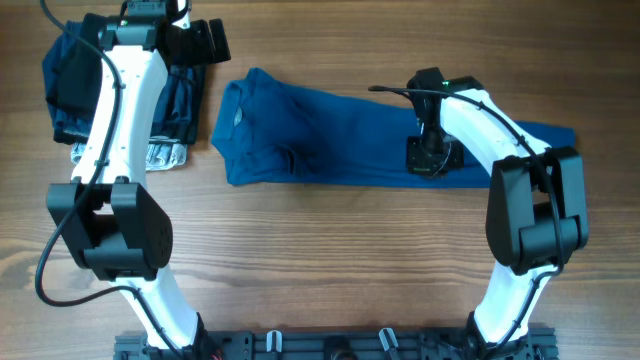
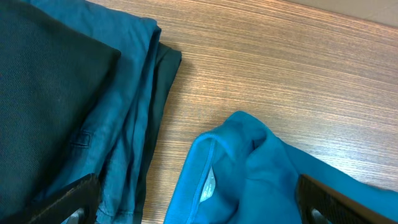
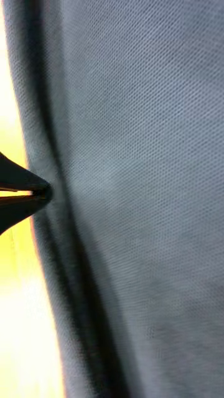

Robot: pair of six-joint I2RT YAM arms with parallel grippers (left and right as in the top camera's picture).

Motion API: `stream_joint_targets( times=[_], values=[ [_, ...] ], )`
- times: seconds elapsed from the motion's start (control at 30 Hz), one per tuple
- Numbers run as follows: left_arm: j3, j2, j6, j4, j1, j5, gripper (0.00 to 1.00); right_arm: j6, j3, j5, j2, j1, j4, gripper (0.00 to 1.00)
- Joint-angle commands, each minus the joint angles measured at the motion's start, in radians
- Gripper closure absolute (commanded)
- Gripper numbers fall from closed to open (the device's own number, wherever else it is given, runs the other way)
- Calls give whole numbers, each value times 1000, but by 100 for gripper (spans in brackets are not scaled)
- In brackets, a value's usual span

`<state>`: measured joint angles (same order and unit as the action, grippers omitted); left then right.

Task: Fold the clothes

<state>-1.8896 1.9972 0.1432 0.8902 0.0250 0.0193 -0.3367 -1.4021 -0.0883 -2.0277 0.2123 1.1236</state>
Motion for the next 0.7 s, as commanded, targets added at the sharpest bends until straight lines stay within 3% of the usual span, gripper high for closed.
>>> stream_joint_targets(
  times=[0.0,0.37,0.67],
  values=[
    [3,6,-2,-2,-1,-6,0,-37,6,-24,-11,-4,42,95],
    [3,6,-2,-2,-1,-6,0,-41,-124,3,50,-25,77,96],
    [3,6,-2,-2,-1,-6,0,-32,-20,3,34,-176,-126,96]
  ],
)
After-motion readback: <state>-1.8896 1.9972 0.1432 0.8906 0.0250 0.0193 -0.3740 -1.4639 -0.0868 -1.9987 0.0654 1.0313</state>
